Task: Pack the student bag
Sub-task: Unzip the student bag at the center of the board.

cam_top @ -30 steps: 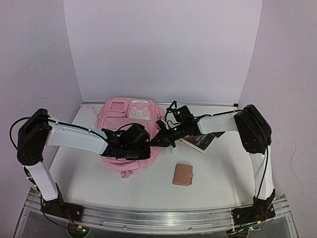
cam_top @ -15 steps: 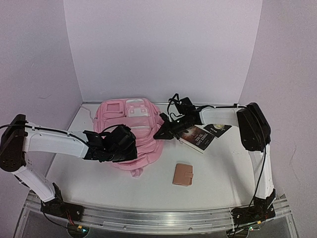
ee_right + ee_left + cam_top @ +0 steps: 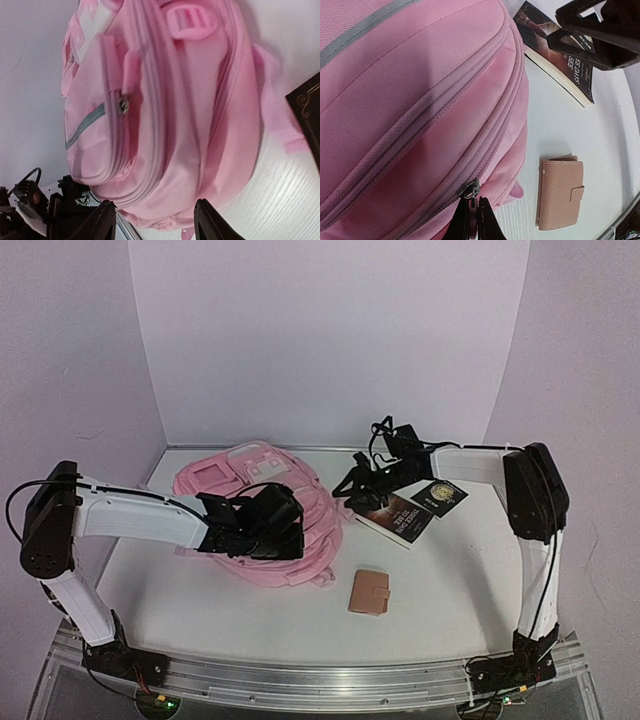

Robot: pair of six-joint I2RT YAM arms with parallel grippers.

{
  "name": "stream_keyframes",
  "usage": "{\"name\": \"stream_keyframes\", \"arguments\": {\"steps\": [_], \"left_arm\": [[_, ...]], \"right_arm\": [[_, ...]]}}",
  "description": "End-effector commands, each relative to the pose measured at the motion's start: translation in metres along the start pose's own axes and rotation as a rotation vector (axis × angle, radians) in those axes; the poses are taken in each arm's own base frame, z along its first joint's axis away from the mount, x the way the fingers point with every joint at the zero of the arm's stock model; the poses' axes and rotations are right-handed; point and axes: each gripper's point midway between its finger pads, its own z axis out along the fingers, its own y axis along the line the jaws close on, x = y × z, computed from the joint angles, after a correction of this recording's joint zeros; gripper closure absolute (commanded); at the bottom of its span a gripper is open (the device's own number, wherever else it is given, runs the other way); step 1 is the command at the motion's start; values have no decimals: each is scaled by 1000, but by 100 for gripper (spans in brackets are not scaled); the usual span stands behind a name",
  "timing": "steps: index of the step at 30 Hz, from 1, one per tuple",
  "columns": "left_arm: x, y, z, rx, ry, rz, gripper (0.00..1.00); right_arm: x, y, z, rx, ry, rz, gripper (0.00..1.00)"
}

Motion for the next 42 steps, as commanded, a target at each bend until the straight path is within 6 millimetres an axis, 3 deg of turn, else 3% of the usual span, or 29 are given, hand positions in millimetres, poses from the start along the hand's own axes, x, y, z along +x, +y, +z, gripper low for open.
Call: {"name": "stream_keyframes", "arguments": {"steps": [1, 5, 11, 16, 21, 26, 29, 31, 36, 42], "left_arm": [[-19, -21, -3, 87, -31, -10, 100], [-21, -28, 1, 107, -26, 6, 100], [-22, -36, 5, 132, -25, 10, 100], [-25, -36, 4, 133, -38, 0, 100], [-24, -35, 2, 146, -49, -7, 100], [-15, -44, 7, 173, -7, 35, 100], [-12, -38, 4, 164, 2, 16, 100], [-12, -29, -1, 137, -7, -9, 100], [-3, 19, -14, -43, -4, -88, 100], [16, 92, -45, -299, -9, -209, 100]], "right_arm": [[40, 51, 5, -83, 67, -80, 47], [61, 56, 26, -81, 117, -89, 47], [54, 50, 52, -88, 127, -31, 49], [51, 40, 60, -76, 111, 14, 52], [57, 36, 60, -67, 114, 44, 44], [48, 37, 61, -59, 70, 32, 59], [38, 37, 61, -58, 53, 37, 80], [30, 33, 54, -58, 37, 57, 100], [19, 21, 34, -44, 2, 61, 100], [18, 3, 29, -4, 15, 50, 100]]}}
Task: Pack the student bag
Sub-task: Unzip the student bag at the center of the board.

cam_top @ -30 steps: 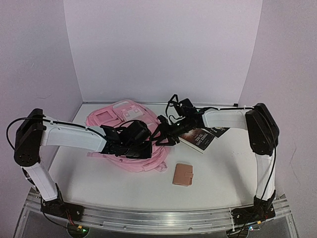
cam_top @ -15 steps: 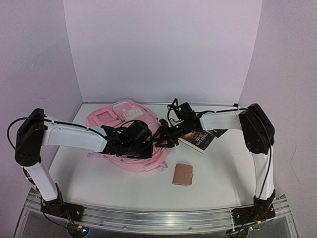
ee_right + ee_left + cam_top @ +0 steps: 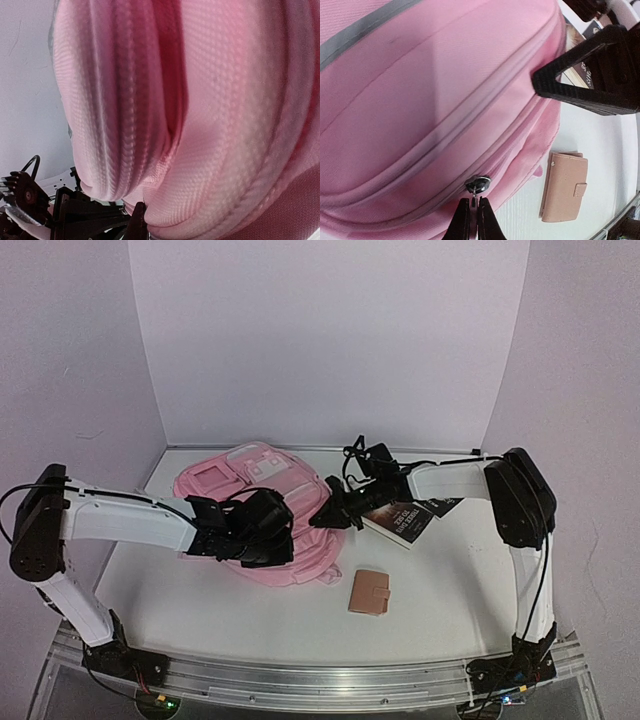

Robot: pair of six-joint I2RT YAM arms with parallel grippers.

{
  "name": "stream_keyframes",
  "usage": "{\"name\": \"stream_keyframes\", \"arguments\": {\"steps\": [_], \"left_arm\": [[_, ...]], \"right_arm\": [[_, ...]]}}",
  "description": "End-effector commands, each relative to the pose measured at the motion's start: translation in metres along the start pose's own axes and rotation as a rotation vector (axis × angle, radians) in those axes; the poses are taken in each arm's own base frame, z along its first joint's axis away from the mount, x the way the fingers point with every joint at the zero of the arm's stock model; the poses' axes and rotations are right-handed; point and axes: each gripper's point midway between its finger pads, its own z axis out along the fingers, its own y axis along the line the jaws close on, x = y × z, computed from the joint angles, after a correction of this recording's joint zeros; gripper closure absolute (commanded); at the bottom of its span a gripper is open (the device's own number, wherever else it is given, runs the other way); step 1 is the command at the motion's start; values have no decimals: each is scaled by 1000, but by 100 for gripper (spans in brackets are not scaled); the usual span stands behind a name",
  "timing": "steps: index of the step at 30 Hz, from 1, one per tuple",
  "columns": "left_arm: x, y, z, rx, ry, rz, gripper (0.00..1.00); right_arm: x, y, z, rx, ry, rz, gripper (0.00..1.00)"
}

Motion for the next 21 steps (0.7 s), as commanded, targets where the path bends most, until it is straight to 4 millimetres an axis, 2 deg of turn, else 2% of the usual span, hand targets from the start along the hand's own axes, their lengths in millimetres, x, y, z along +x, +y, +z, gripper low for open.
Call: {"name": "stream_keyframes", "arguments": {"steps": [1, 3, 5, 7, 9, 12, 14, 15, 19, 21], "left_arm": [[-1, 84, -42, -290, -66, -131, 100], [1, 102, -54, -332, -79, -167, 100], [0, 110, -63, -329, -97, -178, 100], [-2, 96, -62, -225, -102, -143, 100], [-4, 71, -56, -102, -93, -95, 100], [-7, 47, -42, -61, -68, -27, 100], [-9, 31, -30, -47, -51, 9, 100], [-8, 24, -23, -34, -43, 25, 100], [-14, -4, -9, 46, -50, 50, 100], [-18, -14, -7, 77, -63, 56, 100]], "right_arm": [[-33, -19, -31, 76, -107, -54, 100], [-35, -22, -34, 89, -109, -62, 100], [-39, -23, -39, 104, -115, -73, 100], [-46, -20, -44, 101, -126, -87, 100], [-48, -9, -43, 72, -118, -97, 97], [-42, 8, -37, 26, -83, -107, 73], [-31, 20, -34, 11, -63, -132, 53], [-22, 25, -32, 4, -46, -148, 46], [5, 41, -34, -8, -13, -201, 41], [20, 36, -31, 2, 9, -181, 41]]}}
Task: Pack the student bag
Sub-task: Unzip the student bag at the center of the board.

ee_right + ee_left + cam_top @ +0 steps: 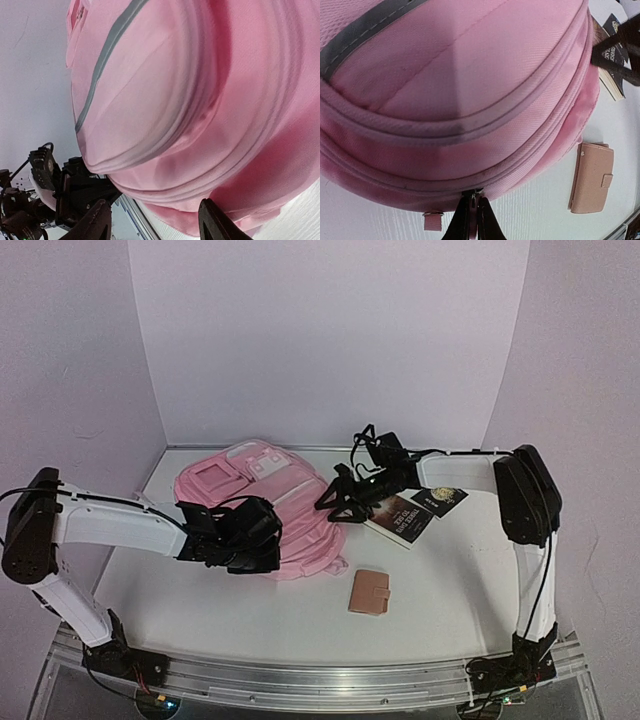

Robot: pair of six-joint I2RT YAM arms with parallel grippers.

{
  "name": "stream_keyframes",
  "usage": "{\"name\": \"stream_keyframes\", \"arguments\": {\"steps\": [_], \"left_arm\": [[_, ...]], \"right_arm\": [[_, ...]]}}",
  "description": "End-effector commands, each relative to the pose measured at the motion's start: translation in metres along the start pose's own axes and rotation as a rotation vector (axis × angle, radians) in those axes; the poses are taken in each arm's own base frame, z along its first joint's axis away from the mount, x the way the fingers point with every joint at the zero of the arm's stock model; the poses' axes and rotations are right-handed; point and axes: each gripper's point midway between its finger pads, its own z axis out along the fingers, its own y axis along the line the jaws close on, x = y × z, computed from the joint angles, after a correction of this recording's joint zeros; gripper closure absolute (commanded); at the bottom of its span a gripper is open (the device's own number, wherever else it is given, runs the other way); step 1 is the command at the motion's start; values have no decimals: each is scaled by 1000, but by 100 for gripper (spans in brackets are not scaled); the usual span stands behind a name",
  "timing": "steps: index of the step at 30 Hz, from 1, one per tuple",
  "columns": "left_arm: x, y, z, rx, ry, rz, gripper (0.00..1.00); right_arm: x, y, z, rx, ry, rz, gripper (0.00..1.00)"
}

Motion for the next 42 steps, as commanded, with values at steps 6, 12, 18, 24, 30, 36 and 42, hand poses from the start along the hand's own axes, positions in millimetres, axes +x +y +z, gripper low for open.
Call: {"name": "stream_keyframes", "arguments": {"steps": [6, 12, 18, 24, 30, 36, 42], "left_arm": [[-37, -61, -5, 193, -96, 43, 100], [-35, -69, 0, 213, -77, 59, 100], [-32, -71, -3, 239, -69, 69, 100], [-30, -64, -10, 249, -78, 52, 100], [-28, -10, -20, 83, -103, -54, 100], [-22, 67, -39, -217, -124, -174, 100], [-29, 124, -54, -337, -160, -324, 100]], "right_arm": [[45, 19, 3, 28, 21, 12, 39], [15, 31, 17, 12, -70, -10, 40], [1, 22, 30, 17, -101, 18, 48], [0, 11, 33, 34, -103, 40, 80], [-6, 7, 15, 49, -121, 57, 100], [-8, -1, -1, 95, -116, 30, 100], [-2, -14, -6, 131, -77, 14, 100]]}}
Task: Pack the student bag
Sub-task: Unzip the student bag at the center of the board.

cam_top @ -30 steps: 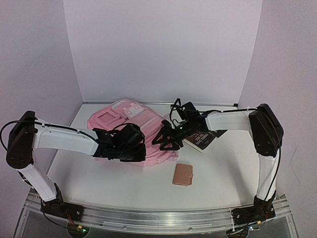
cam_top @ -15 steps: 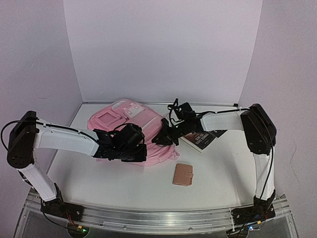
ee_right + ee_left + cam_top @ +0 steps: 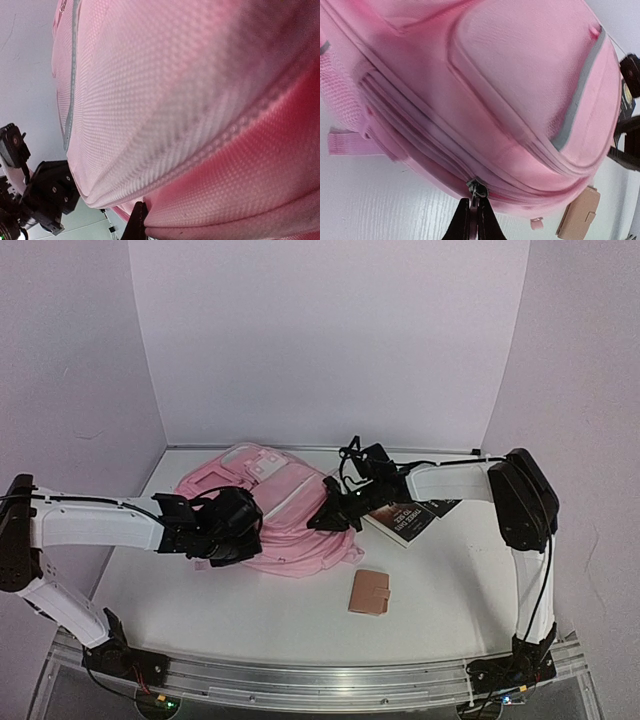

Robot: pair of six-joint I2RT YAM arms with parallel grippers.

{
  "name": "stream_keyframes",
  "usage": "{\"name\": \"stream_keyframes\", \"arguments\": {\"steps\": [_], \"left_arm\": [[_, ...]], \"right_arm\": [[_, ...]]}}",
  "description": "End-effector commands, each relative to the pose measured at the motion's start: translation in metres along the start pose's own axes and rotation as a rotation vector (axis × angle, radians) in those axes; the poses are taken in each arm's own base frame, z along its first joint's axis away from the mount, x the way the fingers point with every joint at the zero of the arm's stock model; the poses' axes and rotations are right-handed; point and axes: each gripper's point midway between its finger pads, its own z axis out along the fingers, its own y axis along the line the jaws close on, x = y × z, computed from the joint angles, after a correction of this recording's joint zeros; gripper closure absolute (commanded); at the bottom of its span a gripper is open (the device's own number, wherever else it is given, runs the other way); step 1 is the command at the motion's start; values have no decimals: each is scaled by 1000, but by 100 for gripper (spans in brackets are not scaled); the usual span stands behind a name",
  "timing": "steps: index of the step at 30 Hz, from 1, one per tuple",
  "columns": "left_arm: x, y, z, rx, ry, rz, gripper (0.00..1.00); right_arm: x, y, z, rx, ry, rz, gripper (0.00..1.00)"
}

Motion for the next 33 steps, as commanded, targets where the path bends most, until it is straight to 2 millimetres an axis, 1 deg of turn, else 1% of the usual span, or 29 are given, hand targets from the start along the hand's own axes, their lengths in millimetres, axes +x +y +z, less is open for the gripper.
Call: {"name": "stream_keyframes", "arguments": {"steps": [1, 5, 8, 11, 14, 18, 22, 23, 24, 27, 28, 30, 32, 33], "left_arm": [[-25, 86, -20, -244, -97, -100, 100], [-50, 103, -24, -257, -148, -140, 100], [-70, 110, -27, -258, -172, -146, 100], [-92, 113, -20, -222, -173, -147, 100], [-111, 114, -4, -189, -152, -144, 100], [-132, 108, 24, -193, -111, -97, 100], [-156, 99, 47, -160, -83, -65, 100], [-164, 95, 48, -144, -83, -57, 100], [-170, 94, 50, -140, -82, -49, 100], [-183, 91, 45, -147, -90, -29, 95], [-184, 90, 42, -145, -93, -26, 90], [-188, 86, 30, -123, -107, -28, 79], [-186, 82, 18, -82, -114, -32, 63], [-182, 80, 14, -57, -110, -34, 58]], "right_arm": [[-21, -16, -34, 93, -69, -48, 100], [-20, -19, -37, 108, -60, -62, 100], [-18, -17, -39, 105, -55, -76, 100], [-11, -12, -38, 84, -35, -83, 100], [3, 2, -28, 56, 1, -119, 100], [26, 35, 0, -2, 38, -181, 100], [39, 68, 25, -52, 57, -216, 100], [43, 78, 29, -67, 65, -230, 98], [46, 87, 32, -84, 70, -240, 93], [50, 106, 29, -137, 81, -267, 66], [48, 111, 25, -147, 75, -281, 60], [41, 118, 11, -166, 55, -310, 52], [28, 113, -7, -169, 26, -312, 47], [17, 106, -19, -167, 5, -302, 45]]}}
